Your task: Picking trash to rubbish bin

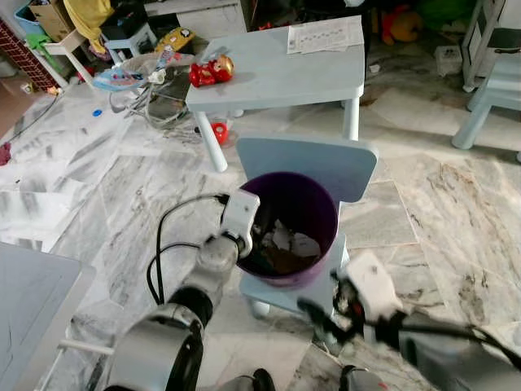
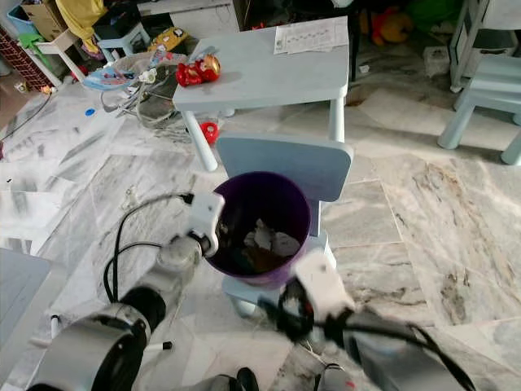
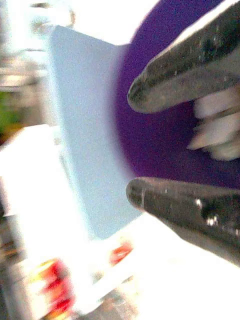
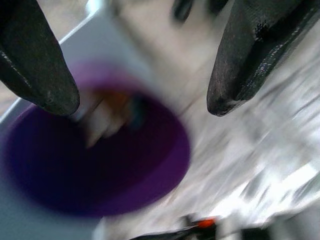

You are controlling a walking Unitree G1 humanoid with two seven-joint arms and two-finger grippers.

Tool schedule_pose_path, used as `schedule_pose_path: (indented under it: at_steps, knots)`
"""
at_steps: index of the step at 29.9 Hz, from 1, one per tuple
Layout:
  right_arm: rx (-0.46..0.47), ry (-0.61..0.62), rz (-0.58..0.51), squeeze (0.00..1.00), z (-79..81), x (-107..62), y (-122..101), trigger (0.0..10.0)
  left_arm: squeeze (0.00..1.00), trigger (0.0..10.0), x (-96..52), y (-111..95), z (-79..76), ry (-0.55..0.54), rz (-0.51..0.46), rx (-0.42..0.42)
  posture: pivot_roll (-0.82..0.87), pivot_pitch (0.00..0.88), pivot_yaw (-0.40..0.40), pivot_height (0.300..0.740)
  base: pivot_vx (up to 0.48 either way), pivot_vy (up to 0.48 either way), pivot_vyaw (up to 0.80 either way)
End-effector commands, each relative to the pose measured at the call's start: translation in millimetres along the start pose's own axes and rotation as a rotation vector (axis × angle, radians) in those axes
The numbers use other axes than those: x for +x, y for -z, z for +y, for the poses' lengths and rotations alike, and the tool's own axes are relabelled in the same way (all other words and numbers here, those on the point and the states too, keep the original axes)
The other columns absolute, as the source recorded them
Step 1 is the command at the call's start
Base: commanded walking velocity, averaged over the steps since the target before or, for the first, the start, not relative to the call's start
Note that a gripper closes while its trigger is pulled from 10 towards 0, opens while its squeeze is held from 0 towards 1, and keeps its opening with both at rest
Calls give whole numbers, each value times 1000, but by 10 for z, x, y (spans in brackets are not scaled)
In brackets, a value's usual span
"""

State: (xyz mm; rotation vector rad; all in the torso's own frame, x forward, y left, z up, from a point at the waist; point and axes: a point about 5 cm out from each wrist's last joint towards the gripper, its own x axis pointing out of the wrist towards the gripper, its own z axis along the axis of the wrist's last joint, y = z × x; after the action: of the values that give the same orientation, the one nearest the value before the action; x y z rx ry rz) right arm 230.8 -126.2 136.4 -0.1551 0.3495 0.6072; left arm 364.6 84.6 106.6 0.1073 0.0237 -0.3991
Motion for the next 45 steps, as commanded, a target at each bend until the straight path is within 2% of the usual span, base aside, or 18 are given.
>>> schedule_pose_path:
  at_steps: [1,3,4,6,9,14,15,16,19,23,25,27,29,31,32,33,36,45]
  knots:
    - [-12,70,-69,1000,-83,68,-90,10000,1000,10000,-36,-81,194,-55,-61,12,-162,107,191,740,0,0,0]
    - [-26,121,-136,1000,-142,127,-209,10000,1000,10000,-74,-140,311,-87,-111,34,-157,104,190,740,0,0,0]
    - [-42,164,-209,1000,-196,192,-336,10000,1000,10000,-138,-181,454,-154,-151,75,-133,83,178,740,0,0,0]
    - [-68,186,-280,1000,-226,264,-462,10000,1000,10000,-223,-195,600,-244,-177,132,-113,68,163,740,0,0,0]
    - [-78,200,-342,1000,-225,320,-575,10000,1000,10000,-337,-183,712,-304,-202,147,-103,59,156,740,0,0,0]
    - [-95,211,-412,1000,-258,414,-721,10000,894,10000,-631,-187,862,-397,-262,159,-66,33,129,740,0,0,0]
    - [-101,215,-431,910,-265,430,-750,10000,0,10000,-687,-192,884,-420,-269,157,-66,33,129,740,0,0,0]
    - [-104,218,-446,757,-275,443,-776,10000,0,10000,-743,-188,901,-444,-271,145,-53,28,120,740,0,0,0]
    - [-96,229,-483,729,-309,487,-830,10000,0,10000,-853,-131,896,-463,-258,104,-34,18,105,740,0,0,0]
    - [-93,222,-501,733,-298,534,-866,10000,0,10000,-904,-63,914,-501,-234,64,-35,14,100,740,0,0,569]
    - [-107,204,-512,643,-267,571,-887,10000,0,10000,-864,-109,868,-495,-231,46,-38,9,96,740,0,0,800]
    - [-106,202,-512,643,-265,576,-887,10000,0,10000,-835,-125,847,-484,-231,45,-39,8,96,740,0,0,800]
    - [-110,201,-512,576,-262,586,-884,10000,0,10000,-794,-160,804,-470,-229,33,-43,8,97,740,0,0,800]
    - [-110,201,-516,565,-265,594,-883,10000,0,10000,-786,-184,777,-458,-224,17,-47,8,100,740,0,0,800]
    - [-101,203,-525,325,-275,601,-884,10000,0,10000,-775,-216,754,-455,-226,2,-44,7,100,740,0,0,794]
    - [-98,204,-528,325,-280,604,-885,10000,0,10000,-770,-225,746,-454,-227,-5,-44,7,100,740,0,0,794]
    - [-99,203,-536,67,-291,623,-890,10000,0,10000,-713,-270,705,-463,-225,-2,-41,7,100,740,0,0,788]
    - [-112,201,-544,24,-298,643,-910,10000,0,10000,-681,-340,659,-466,-226,-32,-49,11,96,740,0,0,788]
